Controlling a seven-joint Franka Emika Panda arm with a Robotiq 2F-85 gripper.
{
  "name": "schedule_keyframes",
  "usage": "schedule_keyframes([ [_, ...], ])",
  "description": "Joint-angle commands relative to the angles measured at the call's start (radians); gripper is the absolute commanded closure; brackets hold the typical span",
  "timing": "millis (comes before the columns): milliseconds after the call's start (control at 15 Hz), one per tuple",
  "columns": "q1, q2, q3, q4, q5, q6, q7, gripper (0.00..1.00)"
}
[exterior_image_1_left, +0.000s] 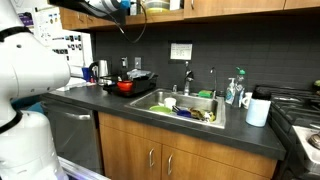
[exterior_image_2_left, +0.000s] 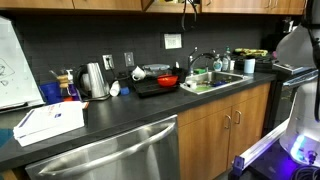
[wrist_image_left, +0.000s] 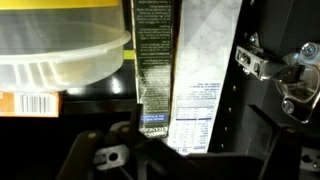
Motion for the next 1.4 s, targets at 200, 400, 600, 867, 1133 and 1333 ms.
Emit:
schedule_keyframes([
  [200,0.003,-0.002,-0.002,0.000,0.006,-0.001,-0.004,0.00],
  [400,0.003,-0.002,-0.002,0.000,0.006,-0.001,-0.004,0.00],
  [600,-0.002,-0.027,-0.010,0.004,0.019,-0.013,0.001,0.00],
  [867,-0.020,-0.053,-0.014,0.008,0.040,-0.031,0.010,0.00],
  [1133,-0.054,-0.071,-0.007,0.012,0.041,-0.046,0.011,0.00],
  [1333,-0.094,-0.085,-0.001,0.020,0.039,-0.059,0.012,0.00],
])
